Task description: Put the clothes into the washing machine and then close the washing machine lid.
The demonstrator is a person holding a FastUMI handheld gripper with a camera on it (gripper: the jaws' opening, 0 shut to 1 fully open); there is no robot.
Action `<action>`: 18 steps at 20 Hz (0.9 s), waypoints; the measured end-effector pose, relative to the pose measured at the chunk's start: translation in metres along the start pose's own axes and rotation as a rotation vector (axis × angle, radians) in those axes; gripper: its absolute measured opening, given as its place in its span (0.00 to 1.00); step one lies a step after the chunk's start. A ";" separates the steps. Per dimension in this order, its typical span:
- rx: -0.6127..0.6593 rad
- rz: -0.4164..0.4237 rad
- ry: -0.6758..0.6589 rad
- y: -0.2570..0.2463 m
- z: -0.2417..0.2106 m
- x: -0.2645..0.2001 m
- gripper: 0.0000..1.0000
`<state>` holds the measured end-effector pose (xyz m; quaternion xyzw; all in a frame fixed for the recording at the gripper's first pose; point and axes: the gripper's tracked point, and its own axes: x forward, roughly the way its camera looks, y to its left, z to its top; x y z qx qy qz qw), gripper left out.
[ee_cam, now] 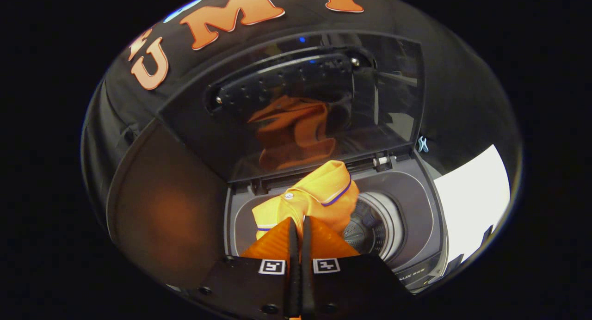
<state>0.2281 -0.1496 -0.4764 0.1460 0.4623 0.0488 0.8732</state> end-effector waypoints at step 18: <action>-0.012 -0.122 0.141 -0.054 -0.053 0.093 0.08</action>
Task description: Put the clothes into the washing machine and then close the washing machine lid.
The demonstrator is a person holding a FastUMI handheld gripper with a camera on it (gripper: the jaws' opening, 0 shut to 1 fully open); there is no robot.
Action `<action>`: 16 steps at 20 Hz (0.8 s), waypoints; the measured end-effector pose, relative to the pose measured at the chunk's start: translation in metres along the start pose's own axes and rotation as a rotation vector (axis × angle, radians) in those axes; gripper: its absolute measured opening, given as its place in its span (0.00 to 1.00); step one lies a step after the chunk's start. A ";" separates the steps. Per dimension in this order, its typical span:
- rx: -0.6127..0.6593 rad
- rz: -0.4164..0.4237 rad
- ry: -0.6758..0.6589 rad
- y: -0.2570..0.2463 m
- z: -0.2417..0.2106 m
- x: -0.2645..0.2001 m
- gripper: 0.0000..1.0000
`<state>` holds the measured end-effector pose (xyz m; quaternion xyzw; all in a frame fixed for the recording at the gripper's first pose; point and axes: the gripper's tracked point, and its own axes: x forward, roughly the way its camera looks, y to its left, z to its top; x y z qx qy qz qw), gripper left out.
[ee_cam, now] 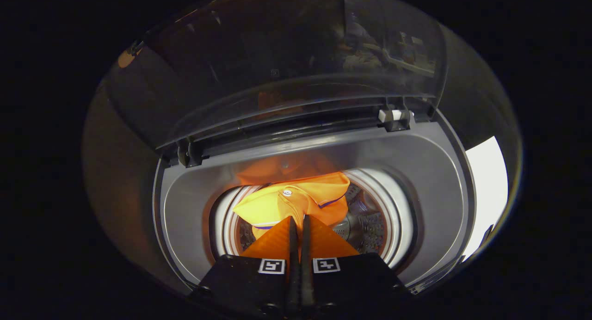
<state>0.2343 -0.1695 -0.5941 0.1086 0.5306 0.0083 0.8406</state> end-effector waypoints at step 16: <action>-0.056 0.013 0.031 -0.001 -0.016 -0.009 0.99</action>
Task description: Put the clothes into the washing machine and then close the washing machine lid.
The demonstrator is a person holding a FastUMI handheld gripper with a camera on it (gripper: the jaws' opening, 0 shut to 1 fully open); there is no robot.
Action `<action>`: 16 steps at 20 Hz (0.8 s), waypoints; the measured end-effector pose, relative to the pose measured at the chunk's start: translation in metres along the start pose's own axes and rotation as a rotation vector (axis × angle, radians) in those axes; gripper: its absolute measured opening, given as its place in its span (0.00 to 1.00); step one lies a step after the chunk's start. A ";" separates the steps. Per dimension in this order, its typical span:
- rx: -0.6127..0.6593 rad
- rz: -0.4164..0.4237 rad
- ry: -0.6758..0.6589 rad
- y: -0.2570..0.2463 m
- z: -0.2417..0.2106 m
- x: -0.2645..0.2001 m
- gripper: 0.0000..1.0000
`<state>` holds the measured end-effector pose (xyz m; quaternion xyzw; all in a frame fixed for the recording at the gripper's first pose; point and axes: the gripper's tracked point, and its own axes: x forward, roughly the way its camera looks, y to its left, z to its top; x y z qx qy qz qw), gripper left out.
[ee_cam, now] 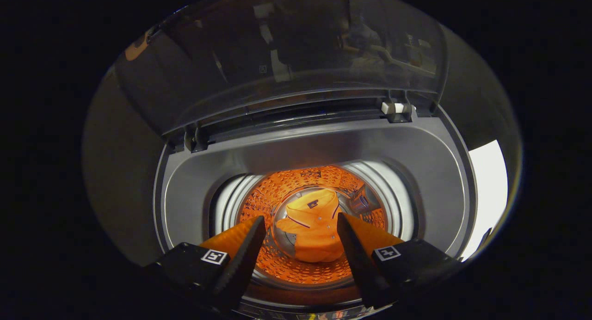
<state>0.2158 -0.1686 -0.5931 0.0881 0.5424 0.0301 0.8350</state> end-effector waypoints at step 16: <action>-0.030 0.002 -0.237 0.006 0.061 -0.104 0.99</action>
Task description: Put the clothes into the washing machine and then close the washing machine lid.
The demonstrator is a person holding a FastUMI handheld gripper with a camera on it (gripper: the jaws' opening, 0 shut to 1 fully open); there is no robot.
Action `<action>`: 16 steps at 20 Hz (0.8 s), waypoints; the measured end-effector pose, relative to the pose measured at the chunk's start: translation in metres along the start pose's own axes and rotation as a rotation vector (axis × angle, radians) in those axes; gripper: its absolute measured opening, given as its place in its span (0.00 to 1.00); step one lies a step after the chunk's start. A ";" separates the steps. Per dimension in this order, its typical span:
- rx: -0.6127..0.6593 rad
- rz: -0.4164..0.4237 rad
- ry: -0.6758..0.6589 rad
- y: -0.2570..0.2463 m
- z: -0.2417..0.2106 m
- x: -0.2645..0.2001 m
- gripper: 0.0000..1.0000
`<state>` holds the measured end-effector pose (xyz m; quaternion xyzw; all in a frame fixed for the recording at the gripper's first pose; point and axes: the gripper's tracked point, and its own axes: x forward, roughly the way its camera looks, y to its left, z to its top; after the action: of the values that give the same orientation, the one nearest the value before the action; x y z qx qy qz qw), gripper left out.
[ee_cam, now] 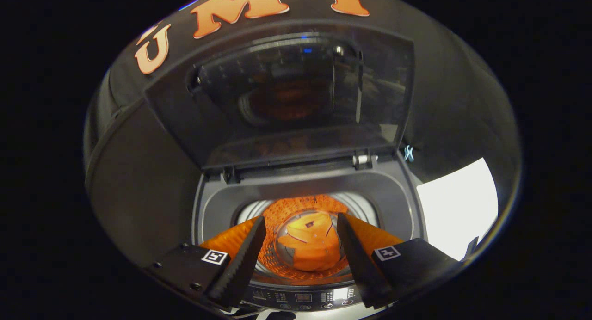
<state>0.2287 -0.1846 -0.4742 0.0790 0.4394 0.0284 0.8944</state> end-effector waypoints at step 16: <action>-0.105 0.040 -0.362 0.037 0.210 -0.077 0.99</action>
<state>0.3485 -0.1820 -0.2818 0.0449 0.2676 0.0542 0.9610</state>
